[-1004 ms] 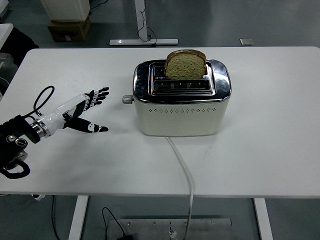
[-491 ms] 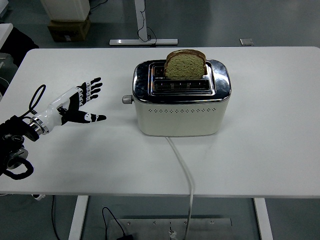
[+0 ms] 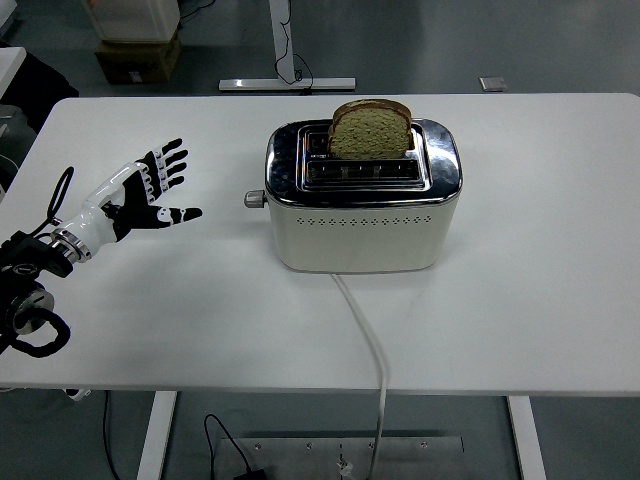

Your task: Press down toaster

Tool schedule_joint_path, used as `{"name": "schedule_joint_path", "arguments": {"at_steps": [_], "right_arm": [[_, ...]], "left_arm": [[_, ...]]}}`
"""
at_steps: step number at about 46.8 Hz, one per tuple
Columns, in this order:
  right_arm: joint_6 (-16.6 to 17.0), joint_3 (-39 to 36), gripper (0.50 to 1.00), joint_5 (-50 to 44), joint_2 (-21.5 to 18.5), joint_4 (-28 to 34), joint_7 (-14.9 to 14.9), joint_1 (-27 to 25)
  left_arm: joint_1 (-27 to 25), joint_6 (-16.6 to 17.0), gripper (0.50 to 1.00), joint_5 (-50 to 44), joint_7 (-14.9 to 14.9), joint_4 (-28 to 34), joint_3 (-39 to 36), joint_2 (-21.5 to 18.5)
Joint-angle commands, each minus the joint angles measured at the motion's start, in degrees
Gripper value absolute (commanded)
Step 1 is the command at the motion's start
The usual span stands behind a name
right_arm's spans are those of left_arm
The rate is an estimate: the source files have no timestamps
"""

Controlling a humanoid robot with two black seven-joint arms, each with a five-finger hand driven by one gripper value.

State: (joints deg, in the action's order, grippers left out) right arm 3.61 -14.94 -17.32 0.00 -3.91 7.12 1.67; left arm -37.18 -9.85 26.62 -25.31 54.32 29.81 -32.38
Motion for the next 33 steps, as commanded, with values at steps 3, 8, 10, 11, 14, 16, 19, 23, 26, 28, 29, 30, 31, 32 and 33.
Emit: {"name": "schedule_joint_path", "arguments": {"at_steps": [3,8,10,11,14,16,19,23,26,28,29,30,31,32,33], "right_arm": [[0.0,0.0,0.998,0.0,0.0,0.0,0.0,0.0],[0.0,0.0,0.998,0.0,0.0,0.0,0.0,0.0],[0.0,0.0,0.998,0.0,0.0,0.0,0.0,0.0],[0.0,0.0,0.998,0.0,0.0,0.0,0.0,-0.1],[0.0,0.0,0.998,0.0,0.0,0.0,0.0,0.0],[0.0,0.0,0.998,0.0,0.0,0.0,0.0,0.0],[0.0,0.0,0.998,0.0,0.0,0.0,0.0,-0.1],[0.0,0.0,0.998,0.0,0.0,0.0,0.0,0.0],[0.0,0.0,0.998,0.0,0.0,0.0,0.0,0.0],[0.0,0.0,0.998,0.0,0.0,0.0,0.0,0.0],[0.0,0.0,0.998,-0.1,0.0,0.0,0.0,0.0],[0.0,0.0,0.998,0.0,0.0,0.0,0.0,0.0],[0.0,0.0,0.998,0.0,0.0,0.0,0.0,0.0],[0.0,0.0,0.998,0.0,0.0,0.0,0.0,0.0],[0.0,0.0,0.998,0.0,0.0,0.0,0.0,0.0]], "left_arm": [[-0.1,0.0,1.000,-4.1,0.0,-0.4,0.1,0.0],[-0.1,0.0,1.000,-6.3,0.0,-1.5,0.1,0.0],[-0.1,0.0,1.000,-6.9,0.0,-1.7,0.1,0.0],[-0.1,0.0,1.000,-7.3,0.0,-1.8,0.1,0.0],[-0.1,0.0,1.000,-8.5,0.0,-1.8,0.1,0.0],[-0.2,0.0,1.000,-9.6,0.0,-1.8,0.1,0.0],[-0.4,0.0,1.000,-11.3,0.0,-1.9,0.2,0.0],[-0.9,0.0,1.000,-13.7,0.0,-3.3,0.3,0.4],[-1.0,0.0,1.000,-15.2,0.1,-3.8,0.7,1.0],[-1.0,0.0,1.000,-15.9,0.1,-4.1,1.0,1.3],[-1.0,0.0,1.000,-16.3,0.1,-4.2,1.1,1.4],[-1.0,0.0,1.000,-16.4,0.1,-4.4,1.2,1.4],[-1.0,0.0,1.000,-16.7,0.1,-4.6,1.2,1.5],[-1.1,0.0,1.000,-17.0,0.1,-4.8,1.2,1.8],[-1.1,0.0,1.000,-17.3,0.1,-5.1,1.2,2.0]]}}
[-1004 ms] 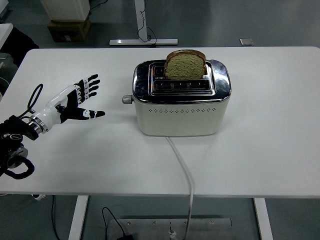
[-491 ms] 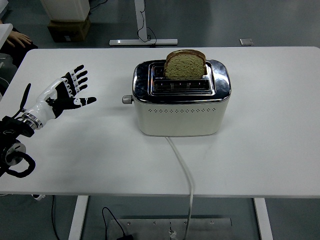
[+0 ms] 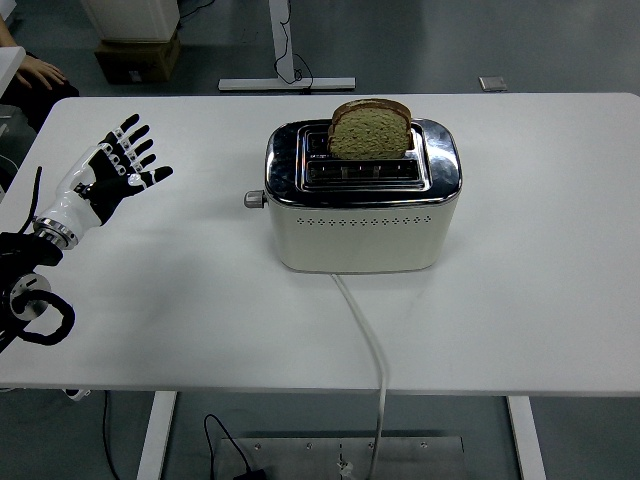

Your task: Press down toaster

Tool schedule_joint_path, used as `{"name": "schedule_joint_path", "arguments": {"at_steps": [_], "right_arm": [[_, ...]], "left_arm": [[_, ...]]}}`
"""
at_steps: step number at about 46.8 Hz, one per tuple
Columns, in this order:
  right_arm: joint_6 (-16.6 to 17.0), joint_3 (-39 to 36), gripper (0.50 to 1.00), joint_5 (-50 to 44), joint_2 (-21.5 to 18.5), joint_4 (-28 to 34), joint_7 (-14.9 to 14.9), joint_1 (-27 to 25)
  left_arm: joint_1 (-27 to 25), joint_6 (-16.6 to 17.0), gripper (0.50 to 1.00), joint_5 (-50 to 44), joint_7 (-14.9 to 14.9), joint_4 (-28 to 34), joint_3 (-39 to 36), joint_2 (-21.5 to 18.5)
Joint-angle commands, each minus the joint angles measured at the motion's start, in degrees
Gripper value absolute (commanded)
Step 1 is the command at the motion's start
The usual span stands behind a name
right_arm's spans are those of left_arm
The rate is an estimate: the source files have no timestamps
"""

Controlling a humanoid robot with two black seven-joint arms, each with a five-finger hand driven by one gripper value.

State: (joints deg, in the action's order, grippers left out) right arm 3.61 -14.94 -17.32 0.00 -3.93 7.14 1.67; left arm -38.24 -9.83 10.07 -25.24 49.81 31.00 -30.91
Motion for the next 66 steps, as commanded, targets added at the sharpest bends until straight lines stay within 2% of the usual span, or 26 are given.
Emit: {"name": "schedule_joint_path", "arguments": {"at_steps": [1,14,23,30,41,53,59,66], "right_arm": [[0.0,0.0,0.998,0.0,0.0,0.0,0.0,0.0],[0.0,0.0,0.998,0.0,0.0,0.0,0.0,0.0],[0.0,0.0,0.998,0.0,0.0,0.1,0.1,0.0],[0.0,0.0,0.998,0.0,0.0,0.0,0.1,0.0],[0.0,0.0,0.998,0.0,0.0,0.0,0.0,0.0],[0.1,0.0,0.998,-0.1,0.0,0.0,0.0,0.3],[0.1,0.0,0.998,-0.1,0.0,0.0,0.0,0.4],[0.0,0.1,0.998,-0.3,0.0,0.1,0.0,0.4]], "left_arm": [[-0.1,-0.1,1.000,-1.1,0.0,-0.9,0.0,0.8],[-0.1,-1.0,1.000,-7.0,0.0,-5.6,1.3,2.3],[-0.1,-1.5,1.000,-11.4,0.0,-9.5,4.0,5.0],[-0.1,-1.6,1.000,-14.4,0.0,-10.3,4.9,5.6],[-0.1,-1.8,1.000,-15.8,0.2,-13.3,7.0,7.4],[-1.4,-3.5,1.000,-15.8,0.5,-16.4,8.1,8.9],[-1.9,-5.5,1.000,-15.7,0.5,-17.2,8.1,9.7],[-3.2,-5.8,1.000,-15.7,0.5,-18.3,8.1,10.4]]}}
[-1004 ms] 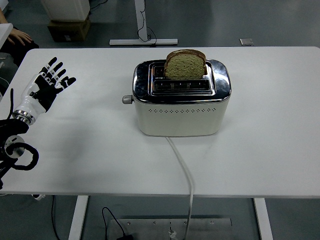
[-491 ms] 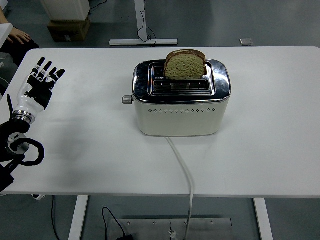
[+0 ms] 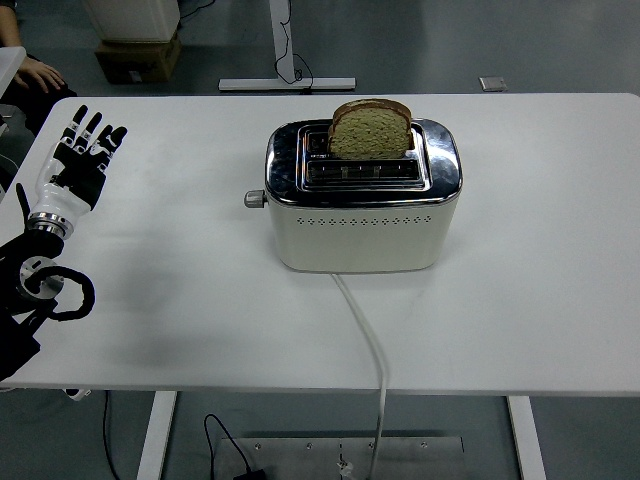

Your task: Press down toaster

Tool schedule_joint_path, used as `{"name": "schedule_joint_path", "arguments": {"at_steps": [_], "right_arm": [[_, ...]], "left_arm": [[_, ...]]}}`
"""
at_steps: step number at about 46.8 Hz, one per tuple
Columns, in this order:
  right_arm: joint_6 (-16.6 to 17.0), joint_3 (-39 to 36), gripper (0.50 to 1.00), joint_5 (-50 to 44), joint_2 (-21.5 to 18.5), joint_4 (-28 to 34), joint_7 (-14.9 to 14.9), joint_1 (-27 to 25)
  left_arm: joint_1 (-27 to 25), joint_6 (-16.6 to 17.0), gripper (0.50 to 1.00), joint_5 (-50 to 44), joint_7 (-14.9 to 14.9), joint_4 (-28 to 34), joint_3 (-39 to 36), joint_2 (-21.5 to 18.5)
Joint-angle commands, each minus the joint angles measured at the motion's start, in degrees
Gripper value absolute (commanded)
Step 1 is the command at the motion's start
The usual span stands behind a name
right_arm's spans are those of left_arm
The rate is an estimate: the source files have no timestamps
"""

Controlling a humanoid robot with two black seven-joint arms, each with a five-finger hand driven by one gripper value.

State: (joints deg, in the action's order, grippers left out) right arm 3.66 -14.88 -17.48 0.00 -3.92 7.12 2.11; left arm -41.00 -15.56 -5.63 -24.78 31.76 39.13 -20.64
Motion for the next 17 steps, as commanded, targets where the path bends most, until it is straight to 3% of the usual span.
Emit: {"name": "schedule_joint_path", "arguments": {"at_steps": [1,17], "right_arm": [[-0.1,0.0,0.998,-0.1,0.0,0.1,-0.1,-0.1],[-0.1,-0.2,0.998,0.3,0.0,0.1,-0.1,-0.1]], "left_arm": [[-0.6,-0.1,1.000,0.0,0.0,-0.3,0.0,0.2],[-1.9,0.0,1.000,-0.2,0.0,-1.1,0.1,1.0]]}}
